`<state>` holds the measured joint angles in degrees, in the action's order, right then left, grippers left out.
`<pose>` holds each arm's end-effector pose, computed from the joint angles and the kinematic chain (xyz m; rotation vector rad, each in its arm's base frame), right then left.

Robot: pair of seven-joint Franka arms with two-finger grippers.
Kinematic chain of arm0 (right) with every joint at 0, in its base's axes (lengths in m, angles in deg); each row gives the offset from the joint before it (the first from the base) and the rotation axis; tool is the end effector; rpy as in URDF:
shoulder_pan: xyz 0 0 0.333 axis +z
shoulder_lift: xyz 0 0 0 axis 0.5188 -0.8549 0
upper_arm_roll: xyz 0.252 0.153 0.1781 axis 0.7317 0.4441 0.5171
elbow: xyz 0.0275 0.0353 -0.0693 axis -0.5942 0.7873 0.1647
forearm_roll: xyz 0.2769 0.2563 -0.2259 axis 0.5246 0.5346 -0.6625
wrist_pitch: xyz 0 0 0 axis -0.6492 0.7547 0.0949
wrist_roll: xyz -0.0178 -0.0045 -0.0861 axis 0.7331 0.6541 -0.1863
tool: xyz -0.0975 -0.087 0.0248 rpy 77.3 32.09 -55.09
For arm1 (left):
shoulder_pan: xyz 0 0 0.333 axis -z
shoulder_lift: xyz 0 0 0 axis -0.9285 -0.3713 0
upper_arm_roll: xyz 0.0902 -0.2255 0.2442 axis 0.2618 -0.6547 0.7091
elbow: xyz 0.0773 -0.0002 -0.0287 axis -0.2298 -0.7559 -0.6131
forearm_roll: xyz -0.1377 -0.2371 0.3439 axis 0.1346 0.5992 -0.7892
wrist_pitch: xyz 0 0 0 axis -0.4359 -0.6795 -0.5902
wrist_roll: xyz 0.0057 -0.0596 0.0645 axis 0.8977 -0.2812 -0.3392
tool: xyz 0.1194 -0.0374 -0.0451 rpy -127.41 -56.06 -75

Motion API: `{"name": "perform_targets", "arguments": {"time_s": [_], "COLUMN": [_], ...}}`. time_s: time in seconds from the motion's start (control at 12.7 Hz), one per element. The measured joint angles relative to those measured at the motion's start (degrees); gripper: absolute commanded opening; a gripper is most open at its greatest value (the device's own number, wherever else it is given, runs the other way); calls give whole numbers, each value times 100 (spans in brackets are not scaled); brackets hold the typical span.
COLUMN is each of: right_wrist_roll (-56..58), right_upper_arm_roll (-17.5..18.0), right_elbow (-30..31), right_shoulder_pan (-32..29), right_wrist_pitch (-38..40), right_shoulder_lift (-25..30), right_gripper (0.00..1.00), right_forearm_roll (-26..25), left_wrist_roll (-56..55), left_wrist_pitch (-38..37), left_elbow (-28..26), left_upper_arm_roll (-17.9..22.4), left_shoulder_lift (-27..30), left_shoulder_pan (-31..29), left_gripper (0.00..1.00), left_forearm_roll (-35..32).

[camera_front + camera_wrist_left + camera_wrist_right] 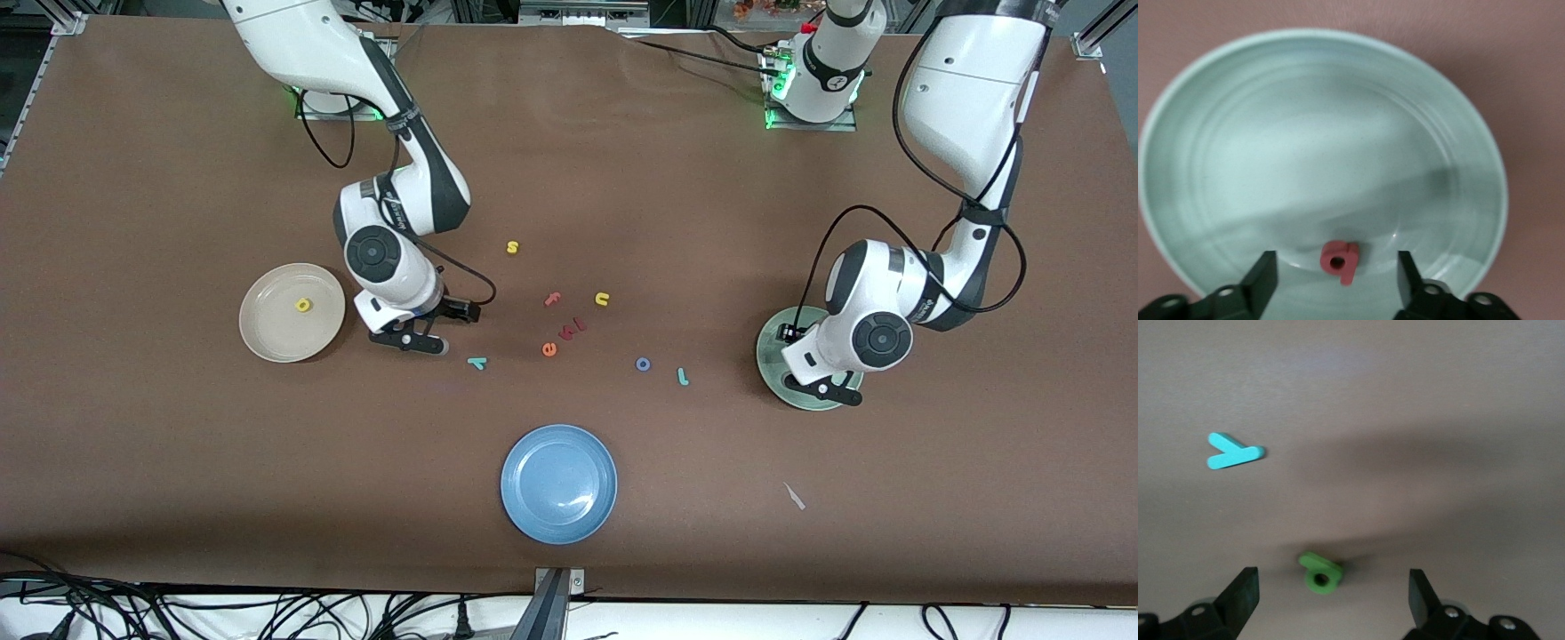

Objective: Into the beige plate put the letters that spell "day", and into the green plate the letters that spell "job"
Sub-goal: 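Grasp the green letter with the right gripper while the left gripper reaches the cyan one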

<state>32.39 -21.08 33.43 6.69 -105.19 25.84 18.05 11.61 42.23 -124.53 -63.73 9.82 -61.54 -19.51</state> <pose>0.5931 0.3251 0.1637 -3.1090 0.2835 0.1187 0.6634 -0.1067 0.1625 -3.0045 0.3894 0.4266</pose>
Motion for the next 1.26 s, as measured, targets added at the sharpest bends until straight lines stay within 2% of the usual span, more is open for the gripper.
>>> {"name": "perform_targets", "arguments": {"time_s": [0.32, 0.4, 0.63, 0.95, 1.11, 1.26], "right_wrist_roll": [-62, -62, -62, -63, -62, -62], "right_upper_arm_roll": [25, 26, 69, 92, 92, 92], "right_elbow": [-17, -18, -18, -18, -18, -18], "right_shoulder_pan": [57, 57, 59, 60, 60, 60], "right_wrist_pitch": [-170, -191, -193, -193, -193, -193], "right_shoulder_lift": [-166, -178, -197, -206, -209, -211], "right_gripper": [86, 81, 71, 50, 45, 43], "right_forearm_roll": [1, 1, 2, 3, 3, 4], "left_wrist_roll": [-84, -166, -1082, -2599, -3069, -3383], "left_wrist_pitch": [-370, -382, -396, -397, -391, -308], "left_elbow": [232, 325, 693, 1391, 1741, 2003], "left_upper_arm_roll": [-106, -121, -137, -136, -137, -136], "left_shoulder_lift": [448, 481, 440, -59, -447, -825], "left_shoulder_pan": [33, 52, 409, 1000, 1194, 1376], "left_gripper": [100, 100, 100, 100, 100, 76], "left_forearm_roll": [228, 256, 554, 788, 901, 902]}}
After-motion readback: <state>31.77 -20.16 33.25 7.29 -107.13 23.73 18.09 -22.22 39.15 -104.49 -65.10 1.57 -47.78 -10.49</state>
